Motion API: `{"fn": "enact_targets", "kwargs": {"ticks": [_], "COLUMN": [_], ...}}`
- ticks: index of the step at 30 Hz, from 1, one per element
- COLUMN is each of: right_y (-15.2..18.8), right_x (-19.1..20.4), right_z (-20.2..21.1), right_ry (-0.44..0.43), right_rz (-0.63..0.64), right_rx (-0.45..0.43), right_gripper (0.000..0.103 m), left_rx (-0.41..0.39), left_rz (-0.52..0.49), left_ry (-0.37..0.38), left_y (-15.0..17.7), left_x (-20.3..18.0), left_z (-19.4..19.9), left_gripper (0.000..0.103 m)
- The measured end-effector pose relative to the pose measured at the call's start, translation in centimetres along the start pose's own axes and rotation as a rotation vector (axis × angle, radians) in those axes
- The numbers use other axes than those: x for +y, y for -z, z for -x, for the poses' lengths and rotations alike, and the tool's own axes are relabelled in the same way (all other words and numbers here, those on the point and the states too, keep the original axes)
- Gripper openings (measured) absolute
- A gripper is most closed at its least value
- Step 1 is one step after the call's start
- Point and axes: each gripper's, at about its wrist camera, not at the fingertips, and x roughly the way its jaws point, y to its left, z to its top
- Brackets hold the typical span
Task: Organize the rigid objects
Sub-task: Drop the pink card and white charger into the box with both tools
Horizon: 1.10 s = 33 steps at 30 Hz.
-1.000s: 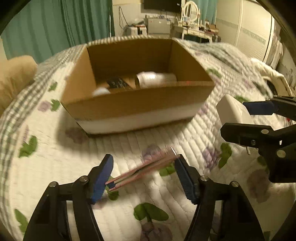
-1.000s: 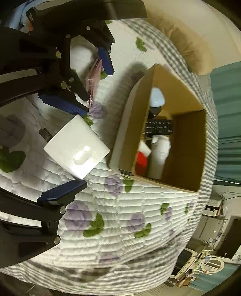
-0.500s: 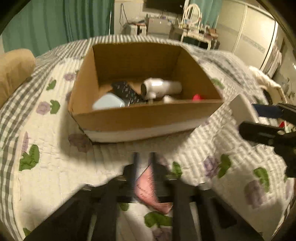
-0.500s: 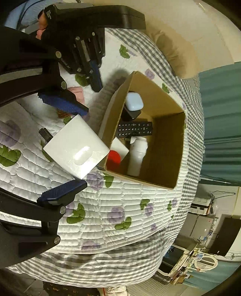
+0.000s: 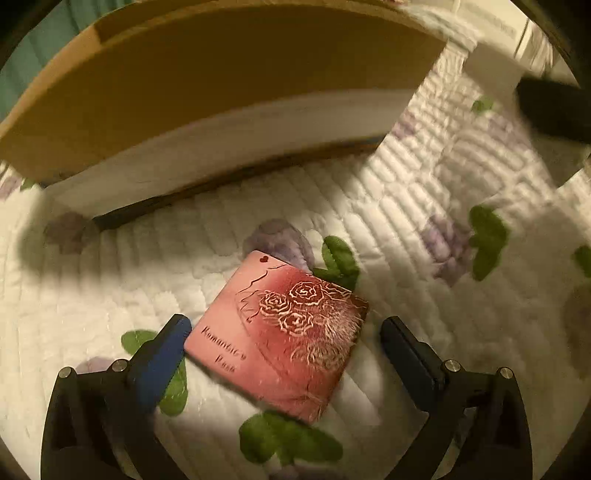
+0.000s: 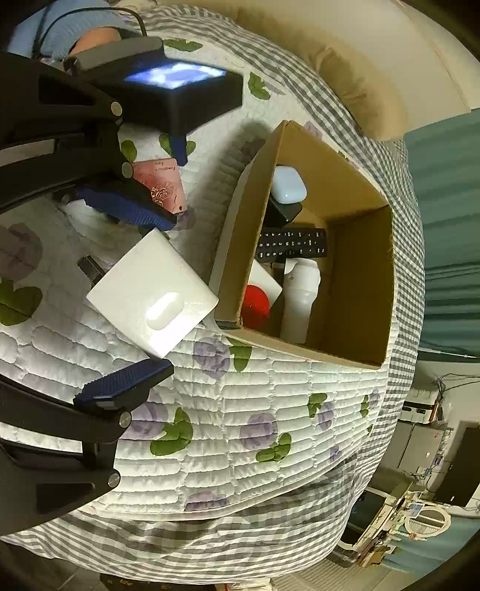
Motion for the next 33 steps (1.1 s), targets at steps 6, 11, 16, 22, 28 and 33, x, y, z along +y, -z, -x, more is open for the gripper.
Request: {"fn": "enact_targets", "kwargs": {"ticks": [6,11,16,22,28,33], "right_y": [0.3,0.3,-0.7,-5.0,-10.5,-14.3], "right_x": [0.0,0.1,0.2,0.8,1.7,1.9], "right_z": [-0.2,-0.1,1.2,4.7,4.6,0.4], "right_ry": [-0.008,-0.009,0.002,0.011,0.038,0.059], "right_rz": [-0.003,-0.002,0.012,0.043,0.068,0.065], "right_rx": [0.005,-0.003,-0.036,-0.137,-0.203,-0.161], "right_gripper": [0.071,0.071,0.071,0.071,0.071,0.070], "left_rx": [-0.055,-0.122,-0.229,-0.384,-0.452,-0.422], "left_rz": [0.000,0.007,0.033,0.114,0.163,0.165], "left_ry": [0.022,0.011,-0.027,-0.033,-0.104,-0.113], "left_y": [-0.4,-0.2,-1.1,-4.8,-9.4,-11.9], "left_x": [-0.1,0.0,0.8,4.8,7.6,8.8], "left_z": [1.0,3.0,7.3,13.8,14.2,10.3], "left_gripper": [0.091,0.091,0.091,0.091,0.091,0.091]}}
